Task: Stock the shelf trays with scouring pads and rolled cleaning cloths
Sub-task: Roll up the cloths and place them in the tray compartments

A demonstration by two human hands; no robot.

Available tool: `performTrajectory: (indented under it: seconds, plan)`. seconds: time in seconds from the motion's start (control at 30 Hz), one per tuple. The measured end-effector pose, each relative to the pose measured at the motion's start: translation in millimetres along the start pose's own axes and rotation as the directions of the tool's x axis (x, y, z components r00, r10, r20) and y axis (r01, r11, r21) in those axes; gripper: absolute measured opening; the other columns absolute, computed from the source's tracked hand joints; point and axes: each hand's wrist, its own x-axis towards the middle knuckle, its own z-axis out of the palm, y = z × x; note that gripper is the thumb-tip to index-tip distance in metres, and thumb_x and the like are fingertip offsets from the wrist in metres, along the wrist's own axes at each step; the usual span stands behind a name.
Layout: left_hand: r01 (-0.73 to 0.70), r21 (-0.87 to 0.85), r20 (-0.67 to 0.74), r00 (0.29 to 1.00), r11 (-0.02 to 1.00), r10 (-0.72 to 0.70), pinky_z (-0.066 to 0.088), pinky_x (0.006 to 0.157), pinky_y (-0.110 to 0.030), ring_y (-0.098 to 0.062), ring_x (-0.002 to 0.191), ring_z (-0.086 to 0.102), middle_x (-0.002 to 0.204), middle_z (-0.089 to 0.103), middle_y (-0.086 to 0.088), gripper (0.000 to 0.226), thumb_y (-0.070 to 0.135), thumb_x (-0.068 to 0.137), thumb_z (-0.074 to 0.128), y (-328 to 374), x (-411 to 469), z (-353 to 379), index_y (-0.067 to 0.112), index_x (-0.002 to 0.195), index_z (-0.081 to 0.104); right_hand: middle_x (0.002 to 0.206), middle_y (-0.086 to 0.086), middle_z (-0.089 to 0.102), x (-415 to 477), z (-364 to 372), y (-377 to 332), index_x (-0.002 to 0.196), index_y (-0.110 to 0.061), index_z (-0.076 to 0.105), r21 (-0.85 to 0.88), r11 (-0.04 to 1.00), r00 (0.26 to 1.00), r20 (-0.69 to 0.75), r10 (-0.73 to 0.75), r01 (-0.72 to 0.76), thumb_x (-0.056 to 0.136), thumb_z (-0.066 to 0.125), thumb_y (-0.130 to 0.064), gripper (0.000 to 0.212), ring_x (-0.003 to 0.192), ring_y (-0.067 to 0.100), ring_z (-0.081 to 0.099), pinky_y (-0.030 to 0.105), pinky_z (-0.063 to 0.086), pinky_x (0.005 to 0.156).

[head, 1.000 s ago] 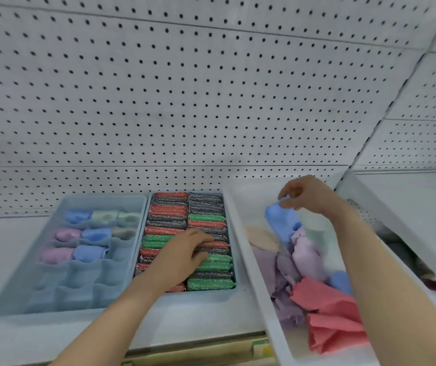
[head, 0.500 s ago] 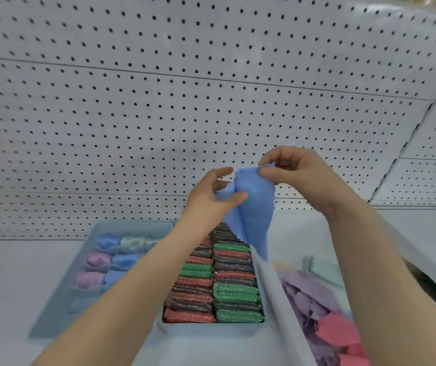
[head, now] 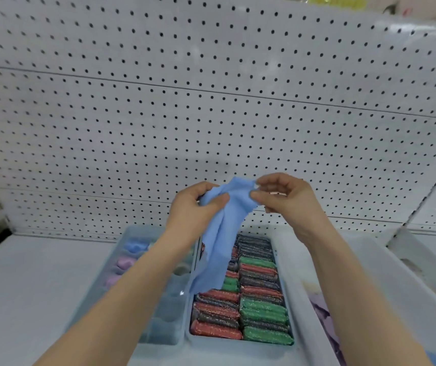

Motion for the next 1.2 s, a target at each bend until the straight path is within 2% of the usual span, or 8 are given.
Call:
performTrajectory:
  seconds: [0.1, 0.27, 0.43, 0.63, 0.73, 0.87, 1.03, 1.2]
  plan:
    - [0.054, 0.032, -0.015, 0.998, 0.998, -0.054, 0.056, 0.074, -0.042, -0.021, 0.084, 0.066, 0.090, 0.069, 0.002, 0.009, 0.029, 0.083, 0.073, -5, 0, -8, 0.029, 0.091, 0.068, 0.063, 0.002, 0.069, 0, 9, 6, 0.077, -0.008, 0.071, -0.032, 0.999, 0.999, 0.041, 0.024, -0.022, 0.079, 0.077, -0.004, 0.008, 0.055, 0.009, 0.060, 0.021, 0.045, 0.052]
    - [0.134, 0.013, -0.110, 0.985, 0.991, -0.132, 0.051, 0.072, -0.035, -0.016, 0.080, 0.060, 0.092, 0.057, 0.003, 0.028, 0.023, 0.085, 0.072, -8, 0, -21, 0.035, 0.109, 0.061, 0.063, -0.001, 0.064, 2, 13, 1, 0.079, -0.005, 0.066, -0.042, 0.999, 0.999, -0.035, 0.008, -0.010, 0.085, 0.073, -0.012, 0.012, 0.061, 0.010, 0.056, 0.023, 0.050, 0.060]
    - [0.124, -0.143, 0.002, 0.992, 0.982, -0.125, 0.056, 0.075, -0.033, -0.016, 0.073, 0.066, 0.090, 0.069, -0.008, 0.033, 0.006, 0.090, 0.064, 0, 1, -18, 0.024, 0.117, 0.061, 0.065, 0.033, 0.050, -4, 39, -4, 0.081, -0.013, 0.065, -0.114, 0.986, 0.992, 0.048, -0.116, 0.120, 0.086, 0.073, -0.020, 0.012, 0.056, 0.024, 0.043, 0.033, 0.044, 0.058]
    - [0.216, -0.415, 0.117, 0.976, 0.884, -0.184, 0.058, 0.081, -0.026, -0.020, 0.102, 0.069, 0.116, 0.067, -0.006, 0.044, -0.009, 0.095, 0.039, 2, 0, -17, 0.017, 0.124, 0.059, 0.084, 0.013, 0.074, -12, 50, 3, 0.096, -0.029, 0.072, -0.083, 0.987, 0.986, 0.105, -0.126, 0.135, 0.089, 0.069, -0.015, 0.016, 0.081, 0.038, 0.067, 0.048, 0.054, 0.071]
    - [0.074, -0.237, 0.150, 0.988, 0.969, -0.039, 0.056, 0.083, -0.023, -0.011, 0.102, 0.068, 0.122, 0.065, 0.004, 0.049, -0.012, 0.090, 0.045, -2, -3, -19, 0.024, 0.117, 0.064, 0.087, 0.007, 0.076, -13, 47, 7, 0.095, -0.020, 0.072, -0.070, 0.992, 0.989, 0.110, -0.096, 0.104, 0.089, 0.065, -0.002, 0.020, 0.085, 0.031, 0.070, 0.046, 0.056, 0.074]
    - [-0.008, -0.116, 0.104, 0.994, 0.993, 0.021, 0.056, 0.078, -0.022, -0.010, 0.091, 0.072, 0.108, 0.073, 0.005, 0.037, -0.007, 0.085, 0.061, -1, -5, -18, 0.026, 0.094, 0.073, 0.085, 0.012, 0.075, -13, 45, 6, 0.092, -0.005, 0.067, 0.064, 0.997, 0.991, 0.125, -0.047, 0.039, 0.089, 0.064, 0.003, 0.010, 0.074, 0.015, 0.071, 0.023, 0.054, 0.068]
    - [-0.053, -0.004, 0.016, 0.998, 0.999, 0.053, 0.058, 0.080, -0.032, -0.012, 0.078, 0.071, 0.086, 0.075, 0.004, 0.025, 0.000, 0.083, 0.068, -1, -1, -22, 0.023, 0.081, 0.076, 0.084, 0.012, 0.076, -12, 44, 5, 0.093, -0.005, 0.067, 0.171, 0.985, 0.988, 0.152, -0.032, 0.006, 0.089, 0.063, 0.003, 0.010, 0.073, 0.020, 0.072, 0.026, 0.056, 0.070]
    - [-0.230, 0.264, -0.033, 0.968, 0.937, 0.247, 0.039, 0.072, -0.012, -0.005, 0.094, 0.052, 0.092, 0.059, 0.015, 0.019, 0.018, 0.074, 0.080, -2, 2, -24, 0.034, 0.072, 0.069, 0.069, 0.009, 0.072, -6, 39, 3, 0.085, -0.005, 0.066, 0.158, 0.987, 0.999, 0.053, -0.012, 0.003, 0.086, 0.069, 0.000, 0.005, 0.061, 0.016, 0.066, 0.024, 0.055, 0.063]
